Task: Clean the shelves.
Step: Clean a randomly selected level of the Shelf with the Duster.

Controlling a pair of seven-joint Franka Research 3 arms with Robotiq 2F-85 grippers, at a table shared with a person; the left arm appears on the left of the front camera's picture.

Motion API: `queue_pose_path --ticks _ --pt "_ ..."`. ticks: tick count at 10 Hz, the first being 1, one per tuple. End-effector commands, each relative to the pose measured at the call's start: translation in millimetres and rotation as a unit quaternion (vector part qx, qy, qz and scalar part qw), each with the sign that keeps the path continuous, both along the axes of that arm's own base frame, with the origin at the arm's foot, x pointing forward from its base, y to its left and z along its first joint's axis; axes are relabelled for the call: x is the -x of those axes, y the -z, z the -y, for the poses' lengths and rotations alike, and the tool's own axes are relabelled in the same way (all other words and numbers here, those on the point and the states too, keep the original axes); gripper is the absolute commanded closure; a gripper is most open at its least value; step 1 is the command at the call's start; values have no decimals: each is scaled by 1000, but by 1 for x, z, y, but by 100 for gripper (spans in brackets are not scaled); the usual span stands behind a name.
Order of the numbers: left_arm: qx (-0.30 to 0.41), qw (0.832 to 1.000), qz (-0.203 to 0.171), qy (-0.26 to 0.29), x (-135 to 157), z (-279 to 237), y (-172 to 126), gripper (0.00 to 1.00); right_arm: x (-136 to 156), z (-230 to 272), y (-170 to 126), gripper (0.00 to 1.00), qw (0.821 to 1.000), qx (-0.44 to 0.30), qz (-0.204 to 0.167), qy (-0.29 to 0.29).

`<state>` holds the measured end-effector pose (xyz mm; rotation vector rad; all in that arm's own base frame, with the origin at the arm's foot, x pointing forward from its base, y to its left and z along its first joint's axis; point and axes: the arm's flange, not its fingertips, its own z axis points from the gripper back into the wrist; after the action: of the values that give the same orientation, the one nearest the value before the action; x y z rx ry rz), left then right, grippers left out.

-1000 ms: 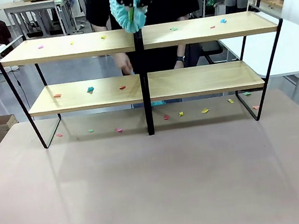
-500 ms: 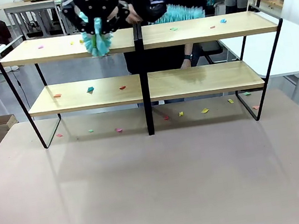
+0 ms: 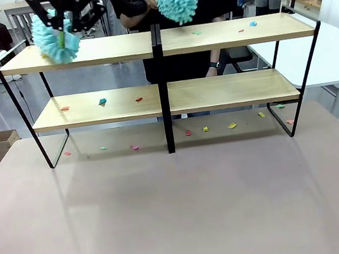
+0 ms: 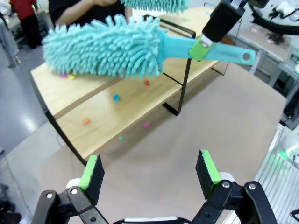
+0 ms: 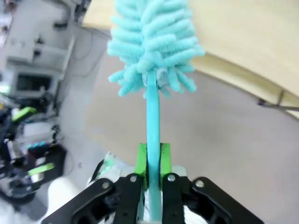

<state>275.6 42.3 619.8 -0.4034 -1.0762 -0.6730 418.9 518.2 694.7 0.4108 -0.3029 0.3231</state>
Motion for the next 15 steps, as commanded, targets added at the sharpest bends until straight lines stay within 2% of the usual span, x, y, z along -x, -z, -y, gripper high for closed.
queue_pose_path --ticks 1,2,4,6,7,9,11,15 --pt "-3 1000 -2 -4 1 1 0 0 -10 -7 -8 88 995 3 -53 -83" --pt "-3 1000 -2 -4 1 1 0 0 -10 3 -7 88 987 -12 -82 -138" --pt "-3 1000 -2 -4 1 1 0 0 -10 58 -24 88 963 -64 -118 -234" --pt "-3 1000 -2 -4 1 1 0 0 5 133 -43 88 958 -84 -122 -247" --pt "-3 1000 -2 -4 1 1 0 0 23 175 -47 88 943 -88 -132 -293" --pt "-3 1000 -2 -4 1 1 0 0 34 221 -45 88 956 -131 -108 -238" --pt "-3 1000 -2 -4 1 1 0 0 36 248 -38 88 960 -161 -98 -208" --pt "-3 1000 -2 -4 1 1 0 0 42 256 -34 88 959 -169 -94 -205"
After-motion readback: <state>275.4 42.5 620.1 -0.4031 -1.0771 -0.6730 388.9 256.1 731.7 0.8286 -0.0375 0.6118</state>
